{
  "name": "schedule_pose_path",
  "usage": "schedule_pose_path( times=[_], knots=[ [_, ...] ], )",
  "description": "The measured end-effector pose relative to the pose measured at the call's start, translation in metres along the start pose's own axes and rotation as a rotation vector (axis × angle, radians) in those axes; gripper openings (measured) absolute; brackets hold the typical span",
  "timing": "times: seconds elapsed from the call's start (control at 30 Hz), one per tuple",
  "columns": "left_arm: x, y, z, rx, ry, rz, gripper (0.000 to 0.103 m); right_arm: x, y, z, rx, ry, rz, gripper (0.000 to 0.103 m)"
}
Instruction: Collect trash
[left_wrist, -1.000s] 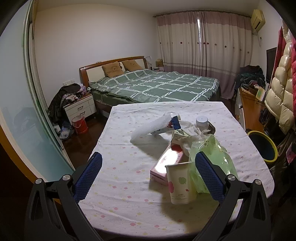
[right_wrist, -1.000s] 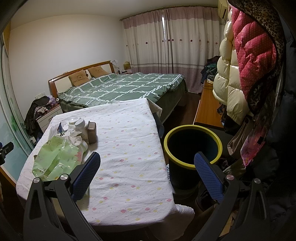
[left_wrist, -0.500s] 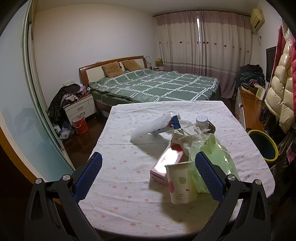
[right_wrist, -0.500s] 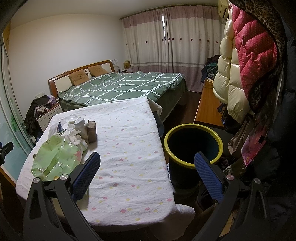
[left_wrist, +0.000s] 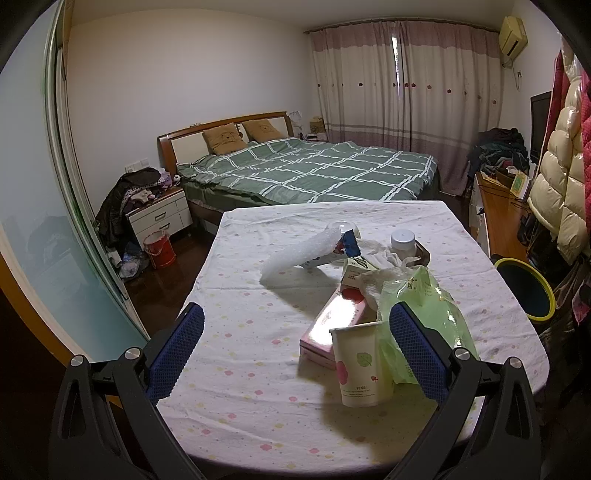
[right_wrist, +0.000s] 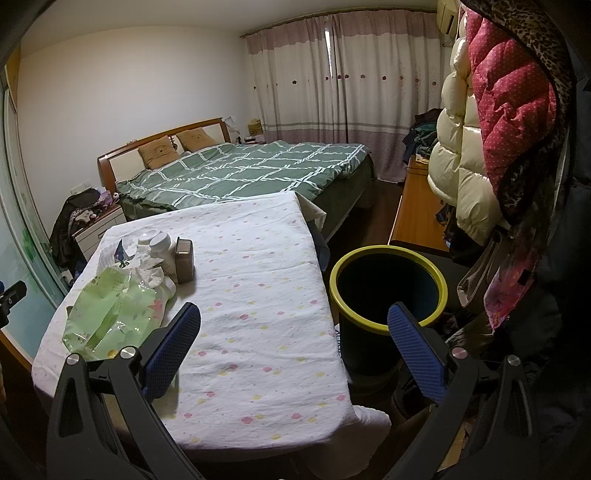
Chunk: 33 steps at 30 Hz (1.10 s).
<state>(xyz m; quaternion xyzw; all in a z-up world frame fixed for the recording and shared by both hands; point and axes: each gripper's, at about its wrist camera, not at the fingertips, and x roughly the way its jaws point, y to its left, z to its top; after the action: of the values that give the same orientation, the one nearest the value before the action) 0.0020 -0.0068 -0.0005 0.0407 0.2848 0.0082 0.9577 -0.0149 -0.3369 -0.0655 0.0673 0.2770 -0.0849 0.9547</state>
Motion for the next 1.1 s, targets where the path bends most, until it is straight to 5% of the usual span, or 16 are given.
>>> schedule_pose_path(
  times=[0.5,1.1],
  knots=[
    [-0.002,0.011,0.001,-0.019,-0.018,0.023,0.099,0.008,0.018,-0.002,-0.031,0.026,0.045,0.097],
    [-0.01,0.052,0.002,-0.072,-0.038,0.095,0.099,0.011,0.163,-0.033,-0.442,0.073,0.409,0.095]
  ],
)
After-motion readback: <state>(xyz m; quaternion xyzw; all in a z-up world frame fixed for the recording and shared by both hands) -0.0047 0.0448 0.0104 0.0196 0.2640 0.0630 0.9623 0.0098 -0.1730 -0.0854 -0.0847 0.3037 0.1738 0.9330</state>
